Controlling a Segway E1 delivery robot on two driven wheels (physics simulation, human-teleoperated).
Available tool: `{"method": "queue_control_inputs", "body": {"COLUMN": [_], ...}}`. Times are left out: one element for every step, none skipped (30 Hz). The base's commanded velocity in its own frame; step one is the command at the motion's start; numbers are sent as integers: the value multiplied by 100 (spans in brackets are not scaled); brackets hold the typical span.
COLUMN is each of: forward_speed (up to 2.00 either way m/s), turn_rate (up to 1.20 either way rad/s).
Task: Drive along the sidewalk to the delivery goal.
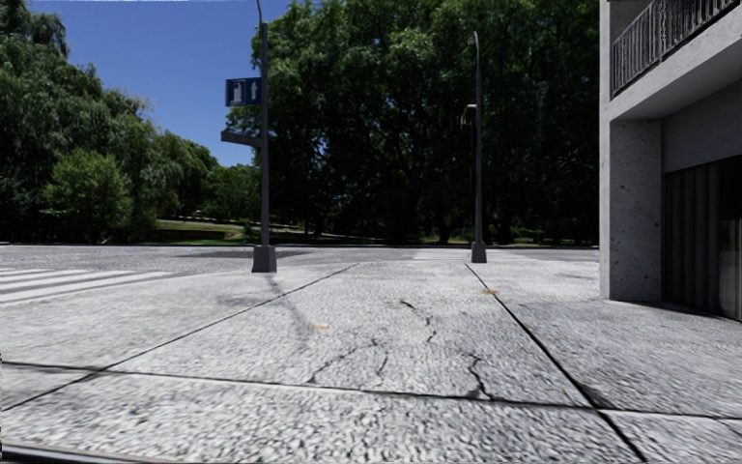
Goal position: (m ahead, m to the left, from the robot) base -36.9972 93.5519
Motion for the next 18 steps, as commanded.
{"method": "queue_control_inputs", "body": {"forward_speed": [156, 156, 156, 156, 156, 156, 156, 156, 156, 156, 156, 154, 154, 153, 151, 150, 149, 148], "turn_rate": [28, 28, 28, 28, 28, 28, 28, 28, 28, 30, 33, 35, 35, 37, 38, 39, 39, 40]}}
